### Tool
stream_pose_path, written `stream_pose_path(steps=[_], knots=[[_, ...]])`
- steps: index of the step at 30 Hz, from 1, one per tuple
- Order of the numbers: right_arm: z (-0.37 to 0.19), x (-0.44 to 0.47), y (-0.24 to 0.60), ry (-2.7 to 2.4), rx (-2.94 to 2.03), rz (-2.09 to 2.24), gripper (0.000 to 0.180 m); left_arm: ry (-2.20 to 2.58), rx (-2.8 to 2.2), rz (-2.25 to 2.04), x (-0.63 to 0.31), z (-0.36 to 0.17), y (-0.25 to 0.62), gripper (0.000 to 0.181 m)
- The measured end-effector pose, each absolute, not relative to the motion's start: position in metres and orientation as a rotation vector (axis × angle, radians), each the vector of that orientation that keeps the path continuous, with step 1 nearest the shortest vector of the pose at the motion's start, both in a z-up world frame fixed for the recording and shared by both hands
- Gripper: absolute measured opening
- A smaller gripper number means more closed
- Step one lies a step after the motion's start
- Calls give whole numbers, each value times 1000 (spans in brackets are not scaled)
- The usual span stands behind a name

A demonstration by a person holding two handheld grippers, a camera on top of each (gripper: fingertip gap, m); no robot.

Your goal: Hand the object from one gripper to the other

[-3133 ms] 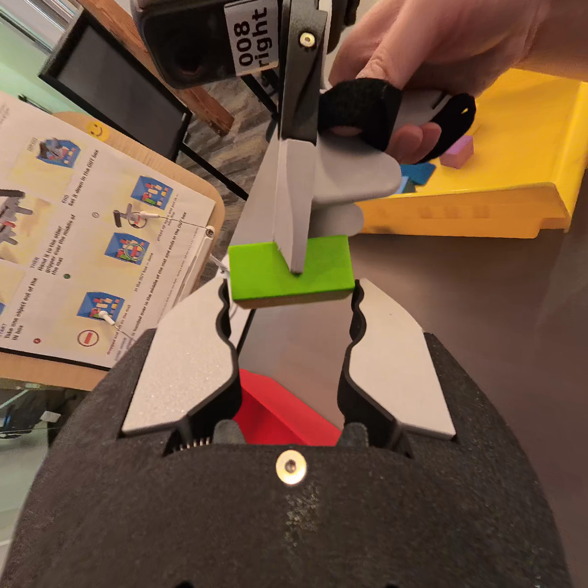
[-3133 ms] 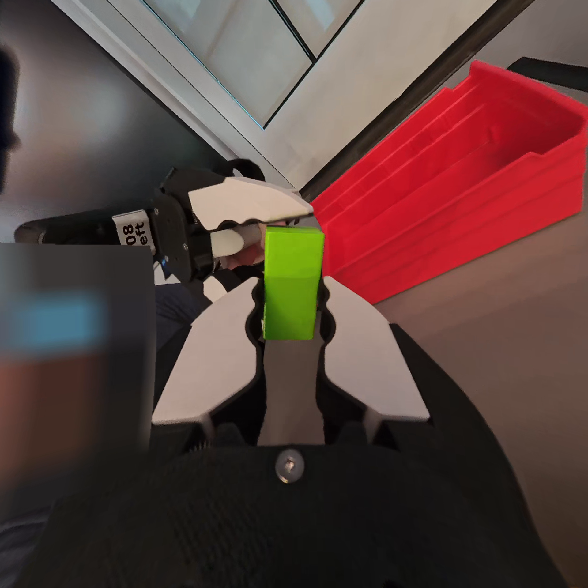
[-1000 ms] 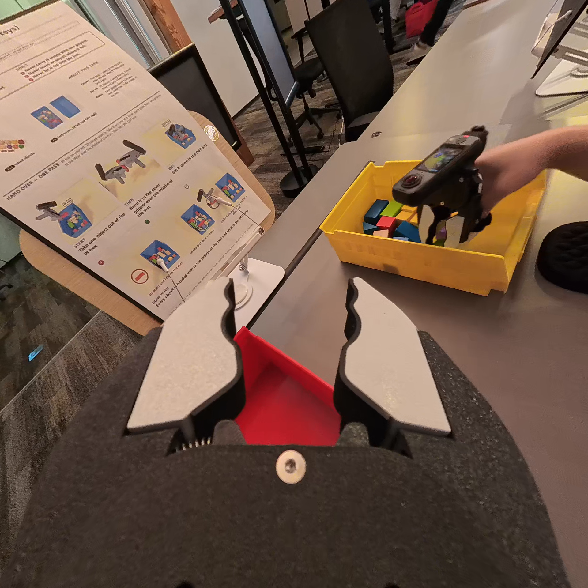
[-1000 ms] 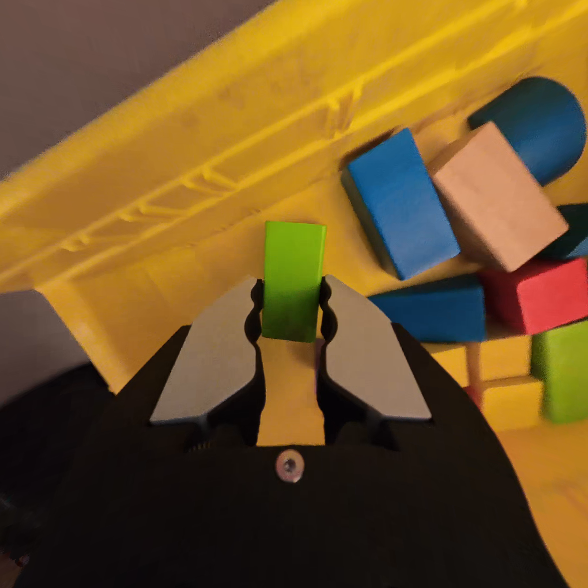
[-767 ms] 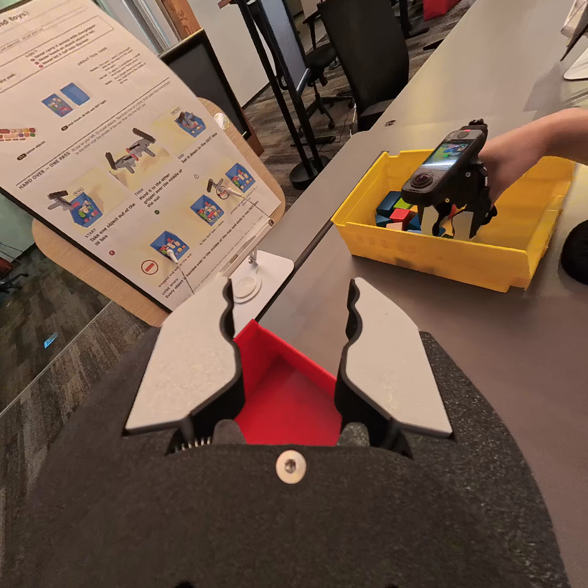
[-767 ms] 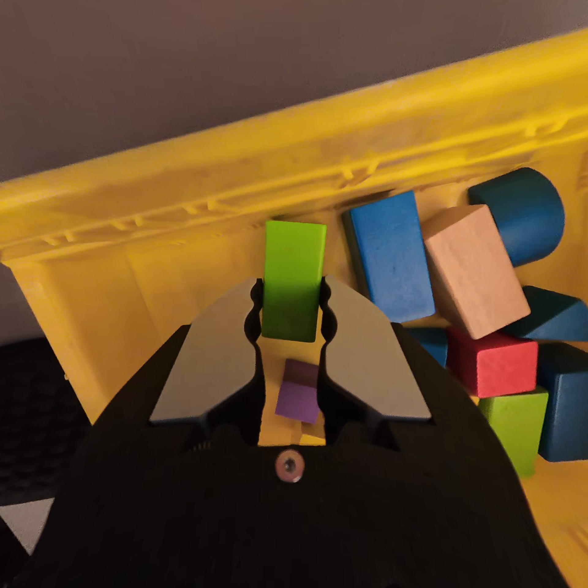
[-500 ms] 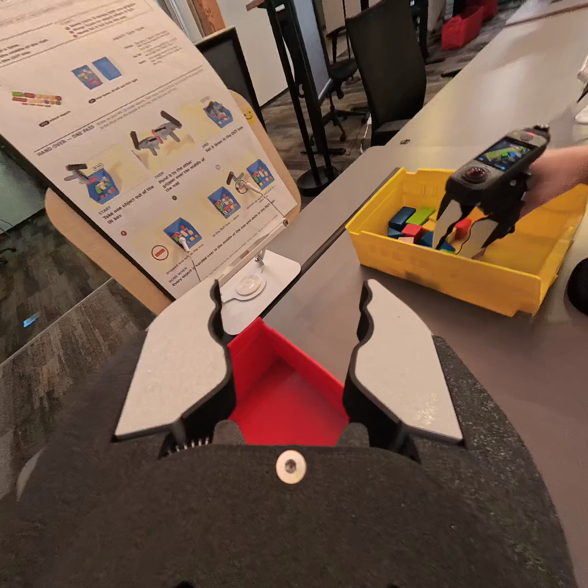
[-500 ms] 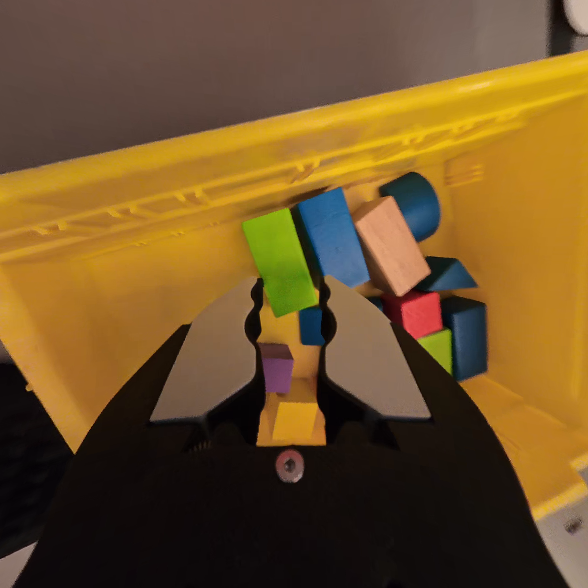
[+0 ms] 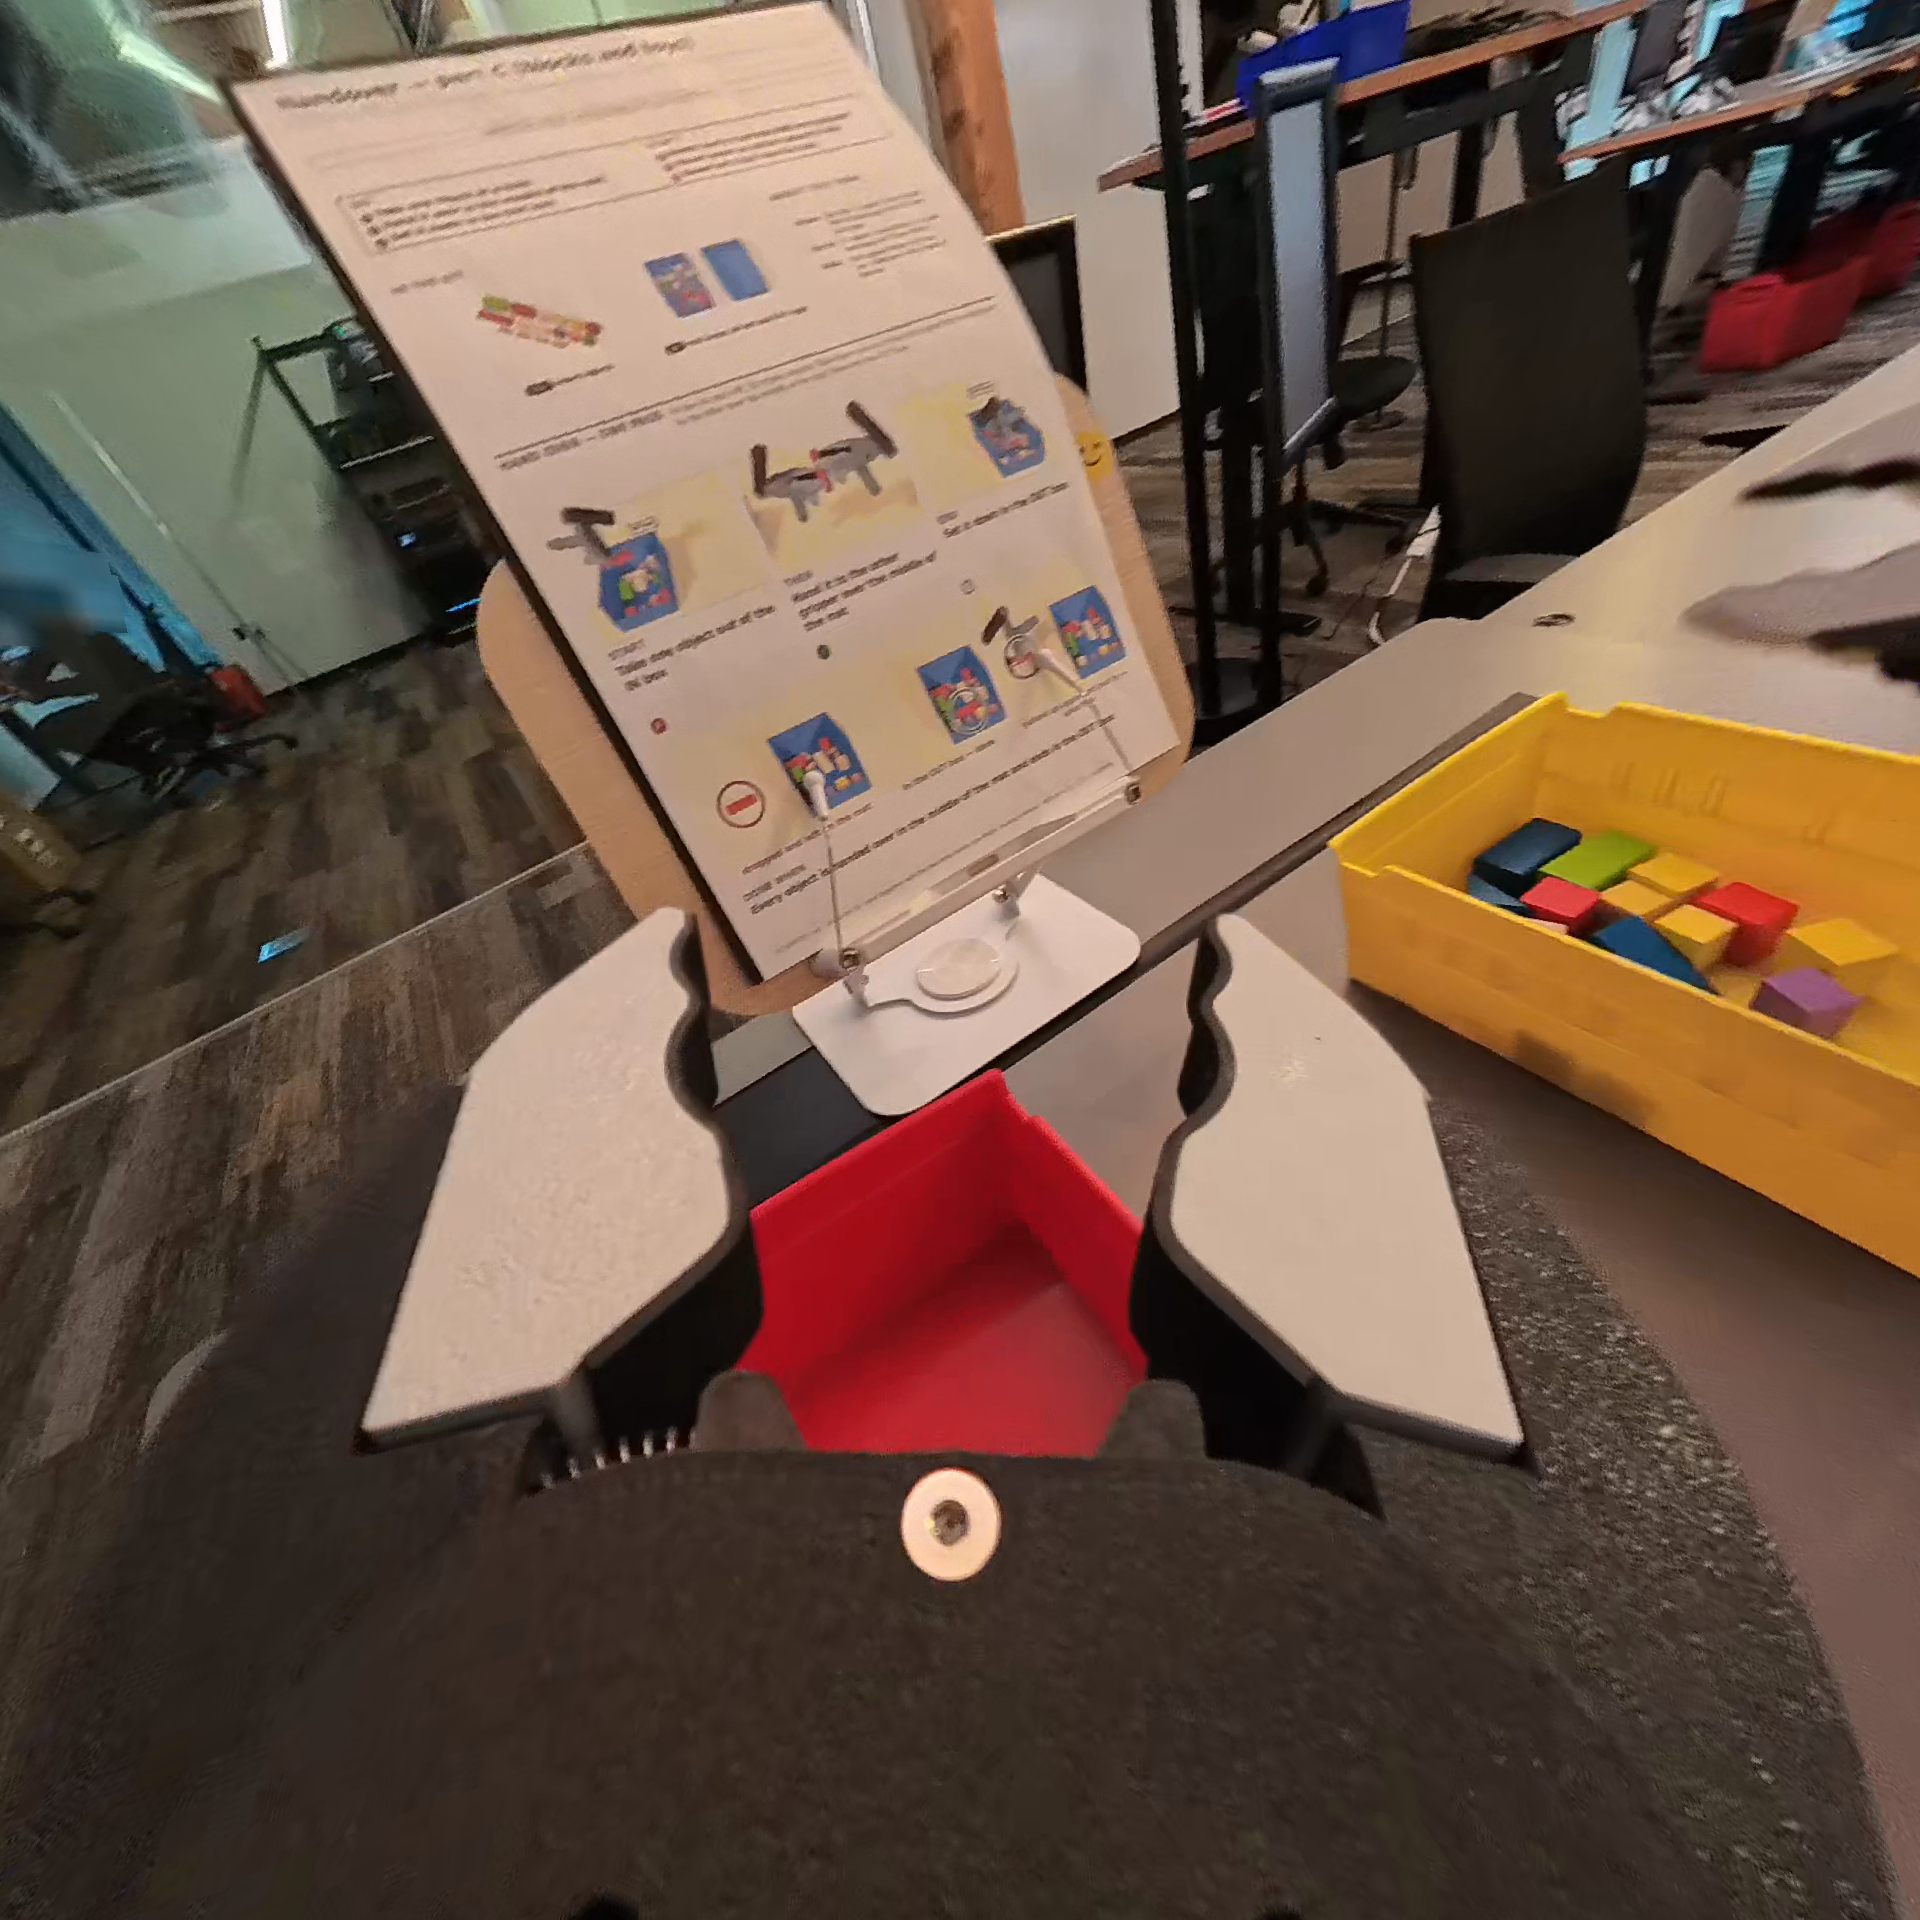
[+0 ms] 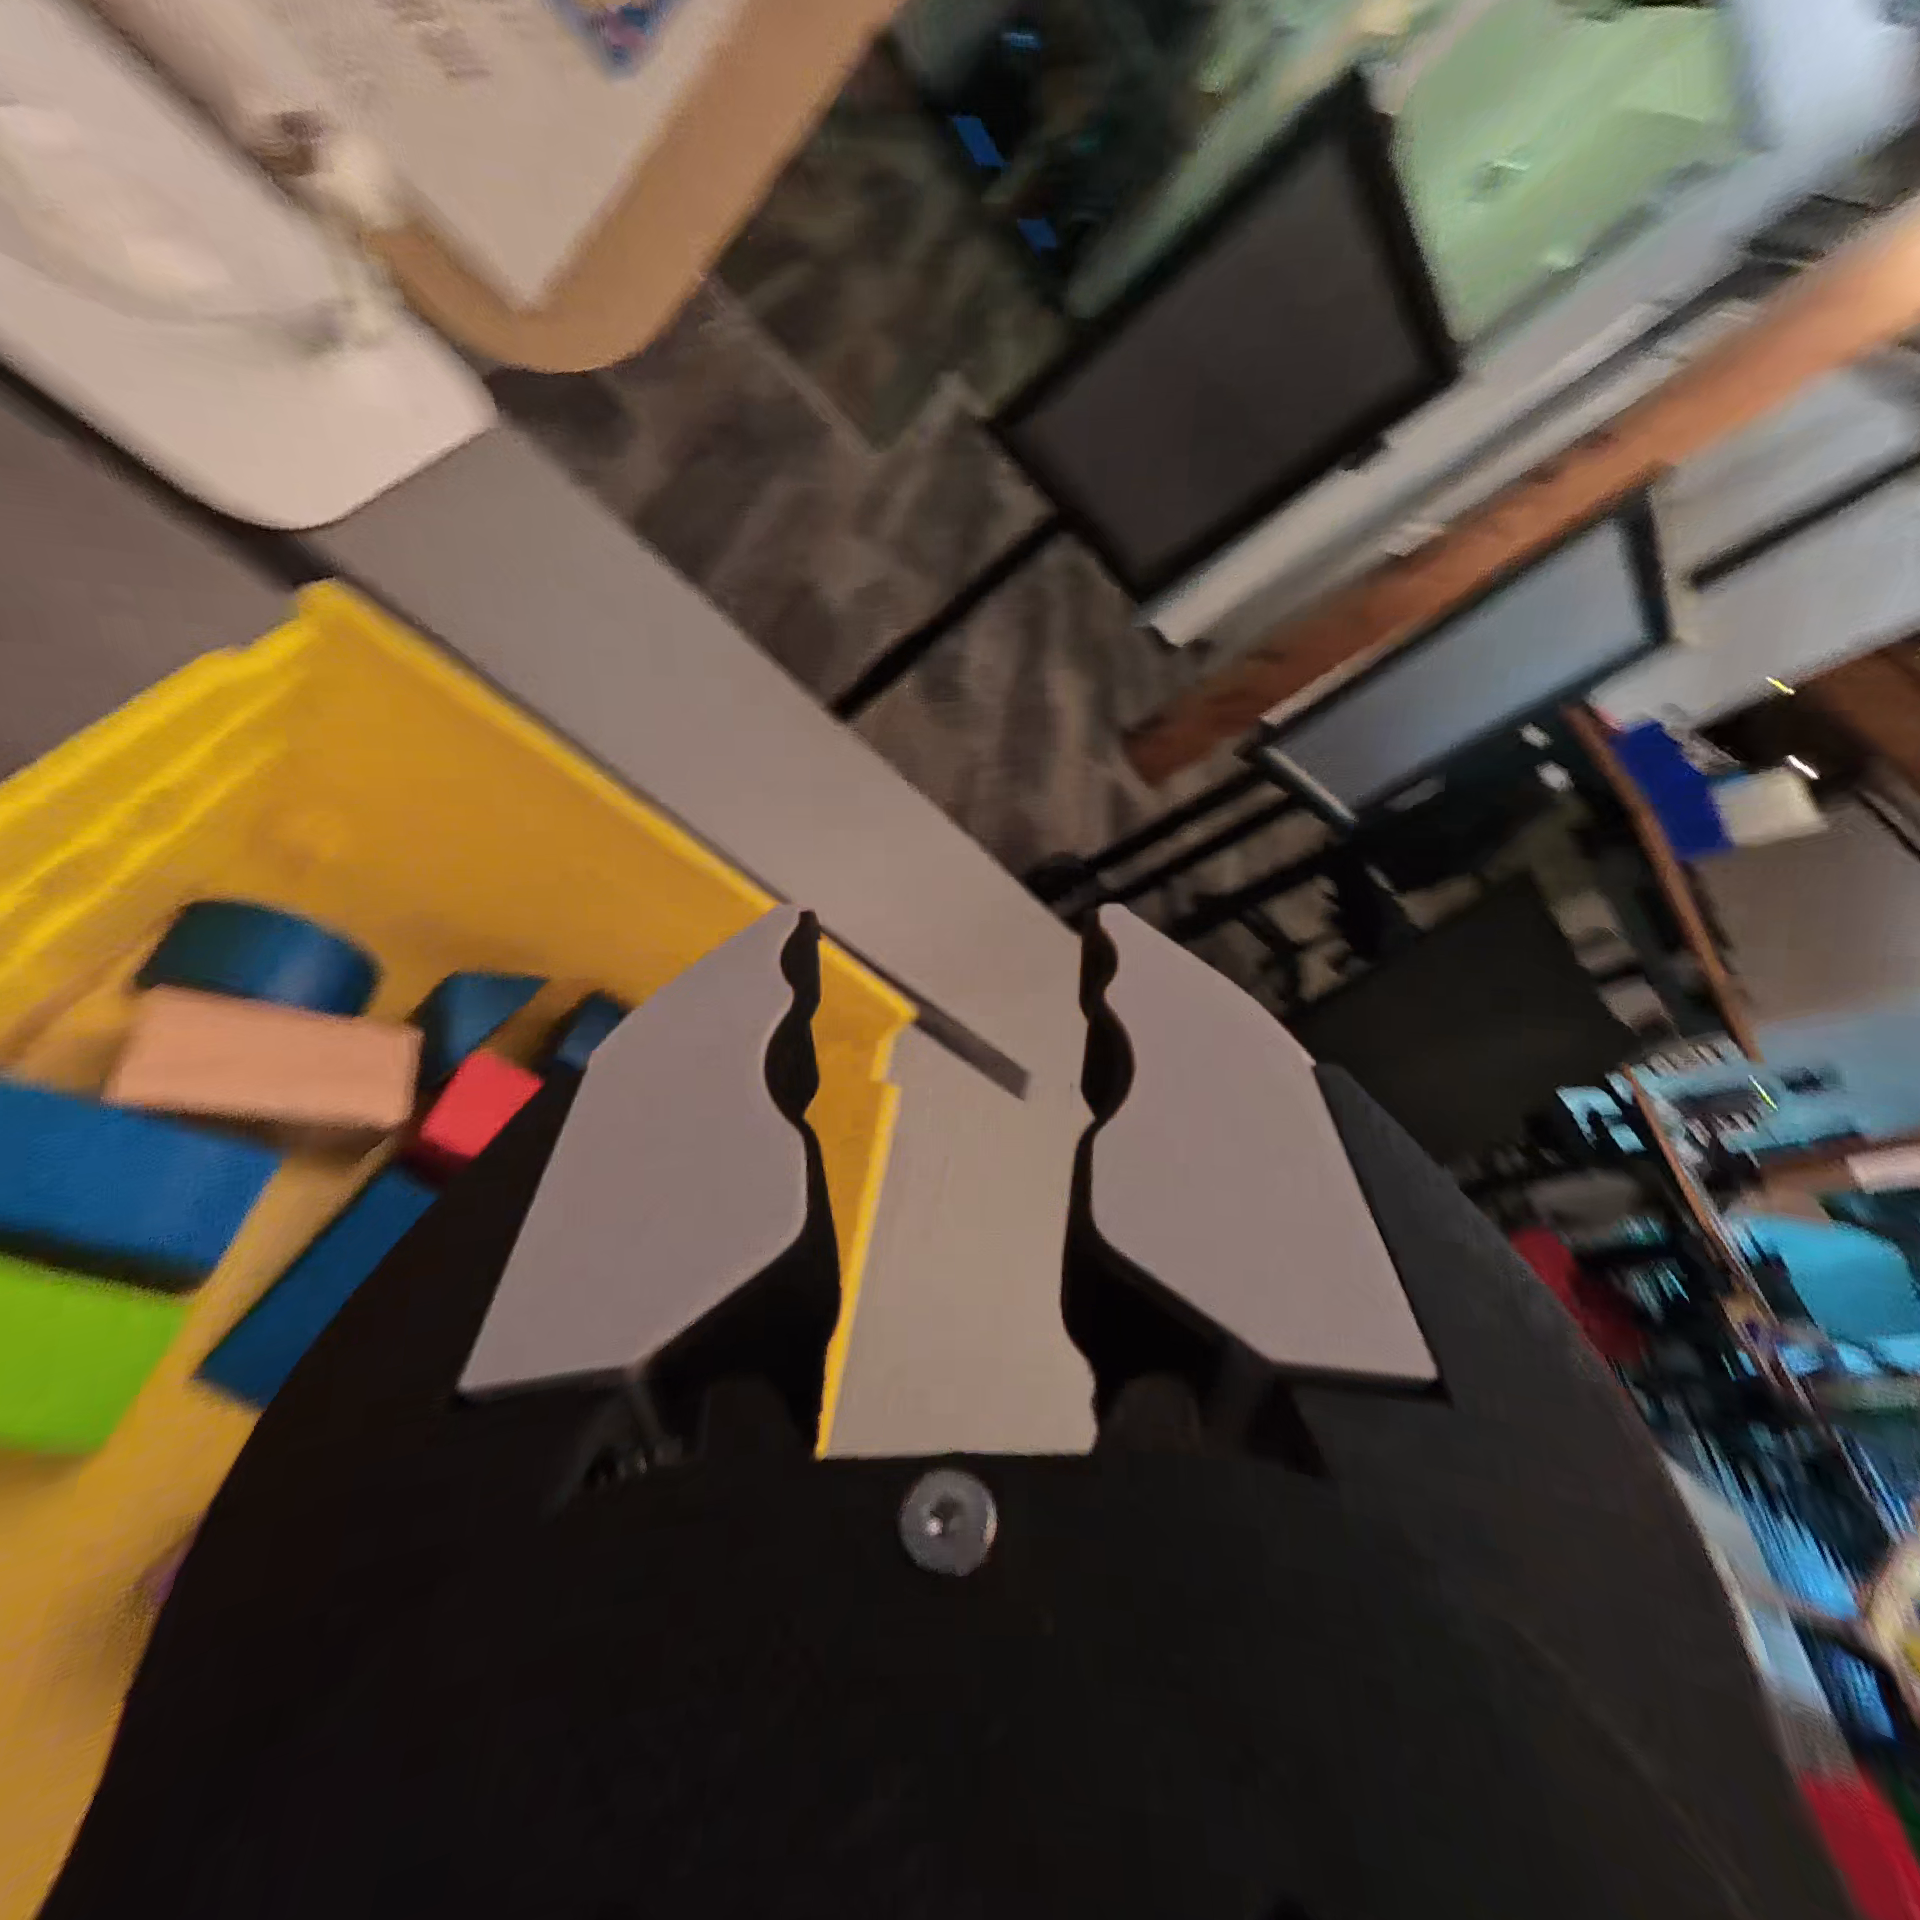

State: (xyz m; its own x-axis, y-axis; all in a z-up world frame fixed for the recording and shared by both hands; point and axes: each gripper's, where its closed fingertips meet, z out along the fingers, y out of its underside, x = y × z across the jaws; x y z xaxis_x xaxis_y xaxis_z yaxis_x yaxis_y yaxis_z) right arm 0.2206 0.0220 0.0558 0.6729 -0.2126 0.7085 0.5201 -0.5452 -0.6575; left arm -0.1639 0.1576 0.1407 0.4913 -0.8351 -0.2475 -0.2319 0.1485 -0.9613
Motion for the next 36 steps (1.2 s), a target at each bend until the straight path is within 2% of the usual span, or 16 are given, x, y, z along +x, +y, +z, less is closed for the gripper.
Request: stream_pose_path(steps=[3,7,16,19,23,30,33,36], knots=[[82,244,14,-40,-1845,-1028,63,978,-1420,-499,-172,137,172,85],[101,265,-1,128,-1736,-1118,69,920,-1495,-440,-187,129,191,85],[69,293,-7,231,-1794,-1090,72,833,-1775,-142,-238,84,243,82],[46,296,-2,219,-1923,-946,71,845,-1961,-97,-262,54,251,80],[-7,291,-21,351,-2246,-451,72,796,-2278,43,-322,5,259,79],[-82,272,-64,503,-2609,13,69,767,-2610,-133,-349,-53,250,78],[-103,264,-69,527,-2723,69,57,769,-2638,-216,-341,-60,248,68],[-120,262,-72,548,-2814,56,39,779,-2691,-193,-340,-72,246,68]])
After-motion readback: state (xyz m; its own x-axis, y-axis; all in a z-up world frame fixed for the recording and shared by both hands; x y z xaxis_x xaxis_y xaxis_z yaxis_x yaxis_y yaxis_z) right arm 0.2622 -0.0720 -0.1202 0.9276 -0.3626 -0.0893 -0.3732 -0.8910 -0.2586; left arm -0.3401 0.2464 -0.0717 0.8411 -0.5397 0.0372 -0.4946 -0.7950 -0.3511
